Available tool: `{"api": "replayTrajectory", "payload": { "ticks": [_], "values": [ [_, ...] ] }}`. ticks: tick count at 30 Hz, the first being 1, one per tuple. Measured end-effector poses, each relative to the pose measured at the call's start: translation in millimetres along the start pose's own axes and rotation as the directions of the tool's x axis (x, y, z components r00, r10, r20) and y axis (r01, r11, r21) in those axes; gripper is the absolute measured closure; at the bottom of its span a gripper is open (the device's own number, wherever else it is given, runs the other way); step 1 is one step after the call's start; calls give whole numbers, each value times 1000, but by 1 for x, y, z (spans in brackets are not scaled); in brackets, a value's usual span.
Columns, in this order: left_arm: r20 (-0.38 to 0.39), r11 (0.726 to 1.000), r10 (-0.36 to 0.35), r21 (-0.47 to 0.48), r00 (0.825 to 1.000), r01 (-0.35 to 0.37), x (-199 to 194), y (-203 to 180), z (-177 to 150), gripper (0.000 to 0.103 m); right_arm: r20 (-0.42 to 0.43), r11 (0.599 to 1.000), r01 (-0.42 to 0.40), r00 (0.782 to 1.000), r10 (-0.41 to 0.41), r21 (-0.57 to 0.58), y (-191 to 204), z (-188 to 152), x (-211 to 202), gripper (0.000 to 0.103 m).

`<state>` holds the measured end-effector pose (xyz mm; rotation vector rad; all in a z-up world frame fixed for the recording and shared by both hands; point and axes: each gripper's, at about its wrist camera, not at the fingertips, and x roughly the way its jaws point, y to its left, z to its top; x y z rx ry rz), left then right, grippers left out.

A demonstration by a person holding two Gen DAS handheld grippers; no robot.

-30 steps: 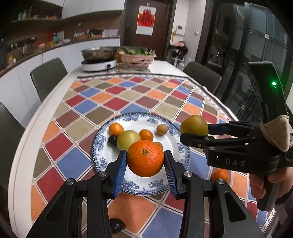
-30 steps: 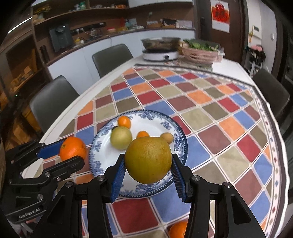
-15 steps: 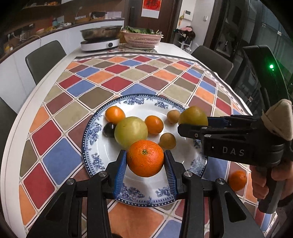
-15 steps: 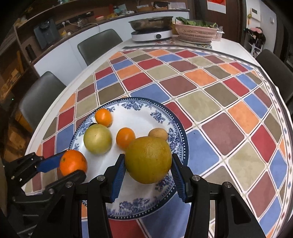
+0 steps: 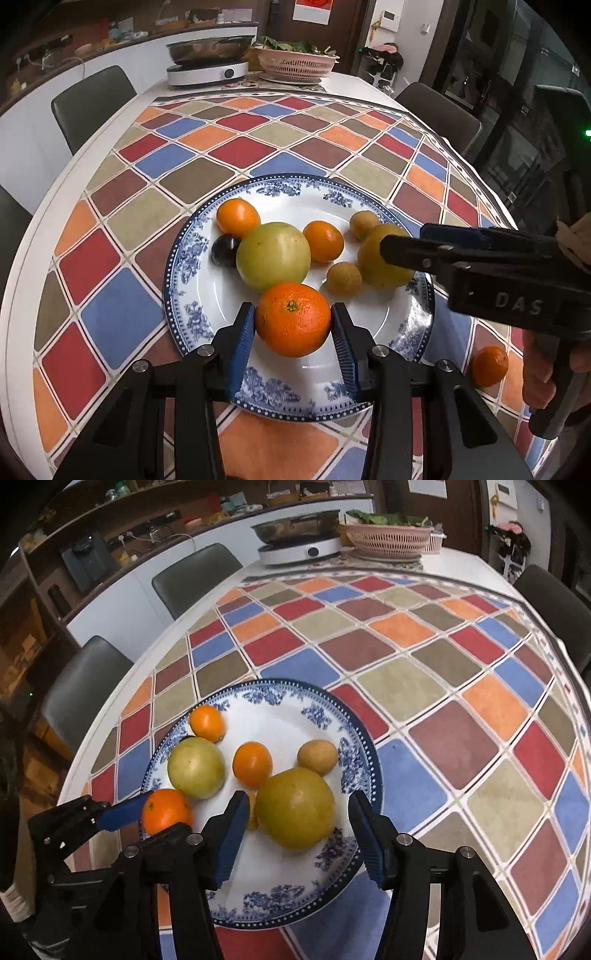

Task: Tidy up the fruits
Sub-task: 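Open both tools to release the fruits and pull back from the plate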

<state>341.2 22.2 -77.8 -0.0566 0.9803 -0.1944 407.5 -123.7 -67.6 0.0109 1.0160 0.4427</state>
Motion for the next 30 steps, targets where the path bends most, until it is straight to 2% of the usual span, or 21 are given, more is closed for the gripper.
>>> {"api": "replayTrajectory", "payload": {
  "ticks": [4,18,28,30],
  "values": [
    [38,1000,6,7,999,-6,-13,-3,-1,47,28,1000,2,1000,-2,-7,3,-2,-14,47],
    [144,997,55,48,988,-63,-76,-18,-6,47,131,999,40,991,-36,-30,17,-18,-74,47],
    [213,995,85,27,973,-93,-125,-22,-18,30,193,996,87,978,-83,-11,27,-43,-117,46],
    [218,993,100,31,971,-110,-134,-23,-20,27,202,995,97,975,-94,-7,29,-45,-123,41]
  ]
}}
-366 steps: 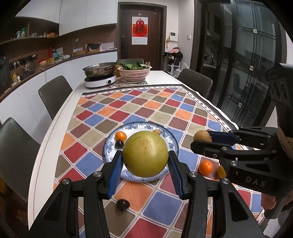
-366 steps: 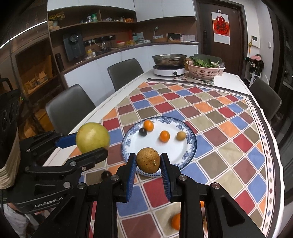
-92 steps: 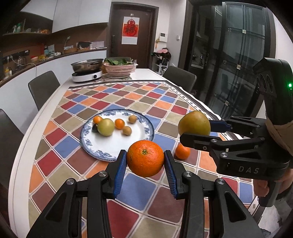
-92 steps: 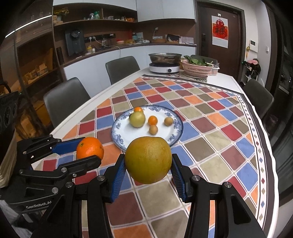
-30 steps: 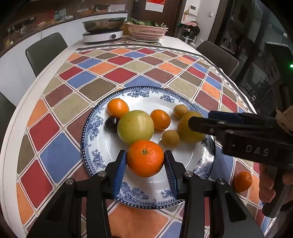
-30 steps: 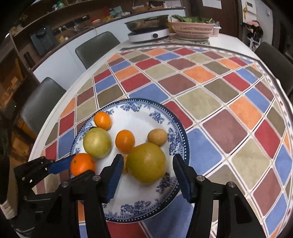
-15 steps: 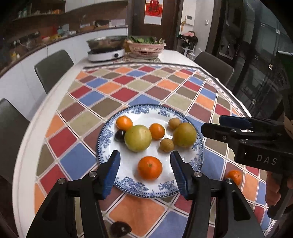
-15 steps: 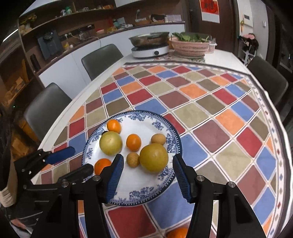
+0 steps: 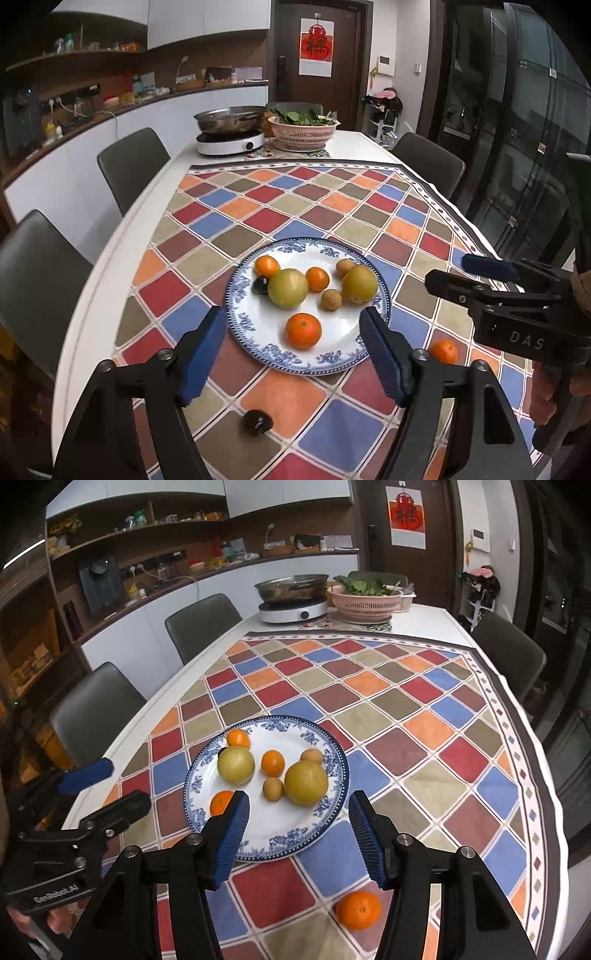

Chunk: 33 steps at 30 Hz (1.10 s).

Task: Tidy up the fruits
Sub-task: 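Open both tools to release the fruits and pull back from the plate, then grasp a dark plum with the left tool while the right tool grasps a tangerine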

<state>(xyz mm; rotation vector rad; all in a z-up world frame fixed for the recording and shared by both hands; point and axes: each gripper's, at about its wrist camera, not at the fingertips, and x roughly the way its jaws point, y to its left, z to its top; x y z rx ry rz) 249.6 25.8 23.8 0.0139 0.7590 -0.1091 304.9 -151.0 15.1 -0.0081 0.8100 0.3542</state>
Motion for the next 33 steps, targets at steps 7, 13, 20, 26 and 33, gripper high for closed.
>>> {"api": "replayTrajectory", "payload": {
  "ticks": [7,13,20,26,33],
  "values": [
    [21,998,58,-16,998,-57,-25,7,-2,22,25,997,73,997,-74,33,2,-4,-23,35],
    [40,995,97,-15,994,-96,-39,5,-16,20,44,989,125,991,-129,76,-1,-10,-38,29],
    [44,989,140,-56,989,-137,-44,5,-48,19,67,975,135,987,-149,178,-8,-37,-47,29],
    [-14,982,161,-100,987,-162,-27,12,-71,19,69,956,194,975,-214,218,-13,-59,-43,29],
    [-88,979,157,-115,984,-167,-5,17,-87,19,-11,942,221,974,-226,253,-17,-80,-19,29]
  ]
}}
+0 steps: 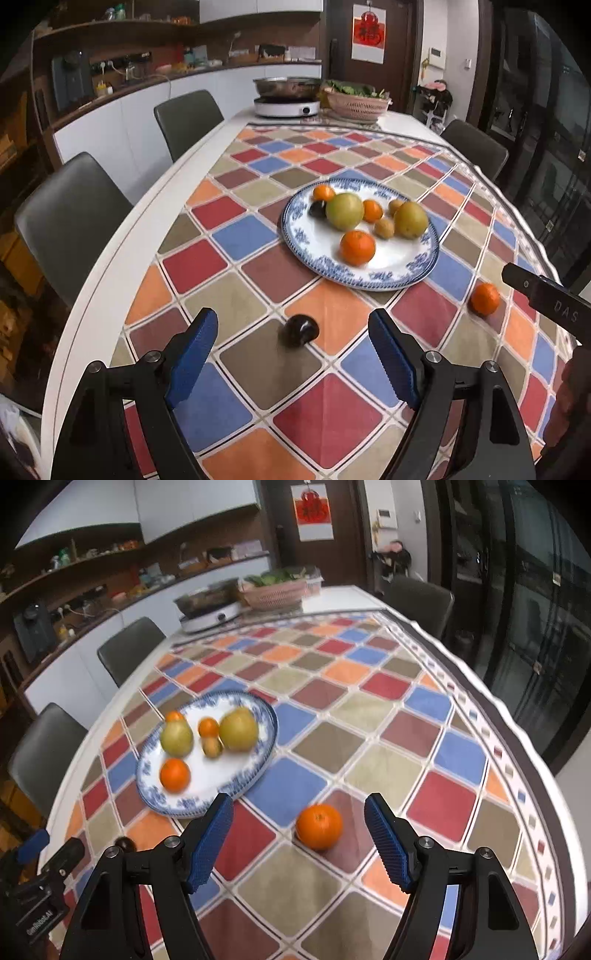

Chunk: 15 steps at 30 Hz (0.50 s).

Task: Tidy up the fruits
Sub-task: 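Grasp a dark plum with the left tool while the right tool grasps a tangerine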

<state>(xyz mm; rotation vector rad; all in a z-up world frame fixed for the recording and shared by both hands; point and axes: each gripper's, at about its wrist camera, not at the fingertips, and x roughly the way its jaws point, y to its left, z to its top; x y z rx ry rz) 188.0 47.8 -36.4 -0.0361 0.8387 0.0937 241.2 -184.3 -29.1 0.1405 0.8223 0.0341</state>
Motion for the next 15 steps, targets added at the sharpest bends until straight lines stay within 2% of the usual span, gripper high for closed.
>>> {"api": "replayTrajectory", "payload": {
  "ticks": [4,11,15],
  "values": [
    [-26,999,27,18,999,-27,15,-1,-8,19,-54,1000,18,998,-17,19,-4,-11,17,29],
    [-63,999,30,32,998,-28,37,-2,-14,20,-101,998,50,994,-47,27,-9,-22,38,29],
    [-86,999,23,40,996,-20,49,-3,-16,29,-120,998,57,991,-53,31,-12,-25,47,29]
  ]
}}
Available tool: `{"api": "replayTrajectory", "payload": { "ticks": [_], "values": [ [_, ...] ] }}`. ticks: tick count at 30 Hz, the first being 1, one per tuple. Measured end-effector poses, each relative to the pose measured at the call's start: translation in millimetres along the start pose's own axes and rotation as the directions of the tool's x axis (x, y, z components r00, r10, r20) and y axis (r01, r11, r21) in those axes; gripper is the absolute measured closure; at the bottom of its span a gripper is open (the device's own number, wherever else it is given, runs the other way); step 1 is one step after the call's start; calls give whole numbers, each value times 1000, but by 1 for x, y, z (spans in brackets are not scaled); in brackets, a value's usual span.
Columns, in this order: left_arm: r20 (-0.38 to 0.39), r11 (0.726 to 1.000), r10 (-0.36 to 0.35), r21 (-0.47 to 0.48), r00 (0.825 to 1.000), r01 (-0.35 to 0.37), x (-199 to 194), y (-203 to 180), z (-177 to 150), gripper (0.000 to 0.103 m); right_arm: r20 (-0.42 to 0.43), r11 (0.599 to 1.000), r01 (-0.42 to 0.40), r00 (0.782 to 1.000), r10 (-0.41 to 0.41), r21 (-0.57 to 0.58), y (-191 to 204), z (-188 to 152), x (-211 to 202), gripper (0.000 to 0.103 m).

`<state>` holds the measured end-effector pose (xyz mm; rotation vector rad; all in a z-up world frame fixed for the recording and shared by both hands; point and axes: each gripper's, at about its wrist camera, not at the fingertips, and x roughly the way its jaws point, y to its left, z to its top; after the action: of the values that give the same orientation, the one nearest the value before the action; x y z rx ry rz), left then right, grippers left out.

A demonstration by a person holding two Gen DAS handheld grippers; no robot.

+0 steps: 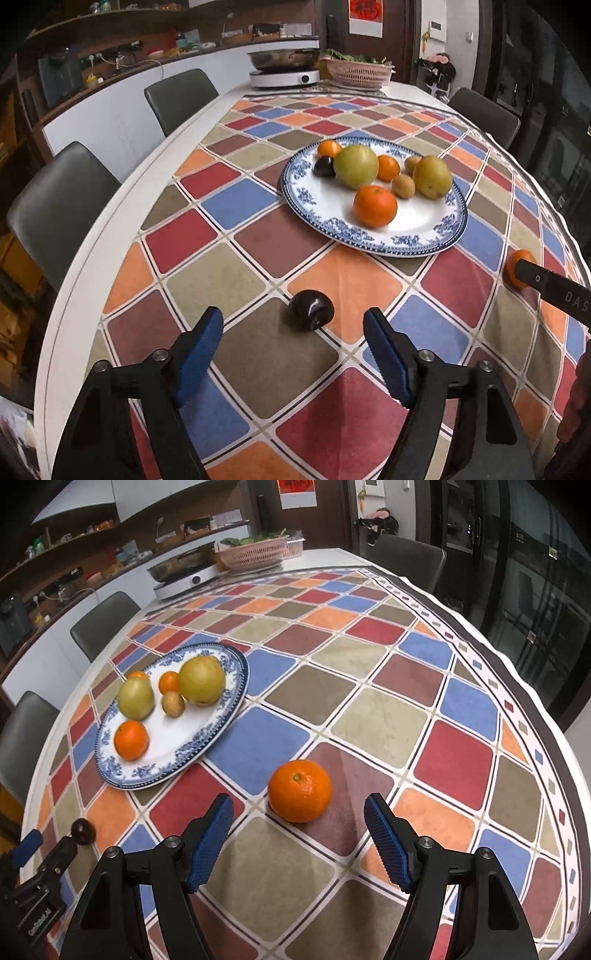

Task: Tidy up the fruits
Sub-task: 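Grasp a dark plum with the left tool while the right tool grasps a tangerine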

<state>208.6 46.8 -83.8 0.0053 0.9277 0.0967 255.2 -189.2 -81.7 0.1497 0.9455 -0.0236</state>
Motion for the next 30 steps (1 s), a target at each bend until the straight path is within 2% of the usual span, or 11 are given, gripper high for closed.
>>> {"api": "replayTrajectory", "payload": {
  "ticks": [6,9,12,14,23,24,26,30],
  "values": [
    [-35,1000,-31,-5,999,31,15,-2,1,46,-24,1000,7,1000,-7,5,-1,0,14,30],
    [-45,999,-52,-11,998,52,19,-2,1,57,-33,1000,9,999,-9,1,0,1,20,38],
    [-54,998,-66,-12,996,65,24,-2,1,68,-45,1000,12,999,-12,-1,0,1,25,42],
    [-60,997,-72,-14,996,72,26,-2,1,69,-36,1000,21,999,-21,-12,1,2,26,46],
    [-61,997,-78,-15,995,77,30,-1,4,72,-25,998,45,999,-47,-49,3,6,29,50],
    [-61,997,-77,-12,995,77,30,-2,5,72,-24,998,45,999,-46,-50,3,7,30,52],
    [-60,997,-80,-10,995,79,30,-2,5,73,-21,998,33,999,-34,-59,4,8,30,61],
    [-50,997,-82,-2,995,82,27,-3,5,73,-14,997,28,999,-29,-70,4,7,30,62]
  ]
}}
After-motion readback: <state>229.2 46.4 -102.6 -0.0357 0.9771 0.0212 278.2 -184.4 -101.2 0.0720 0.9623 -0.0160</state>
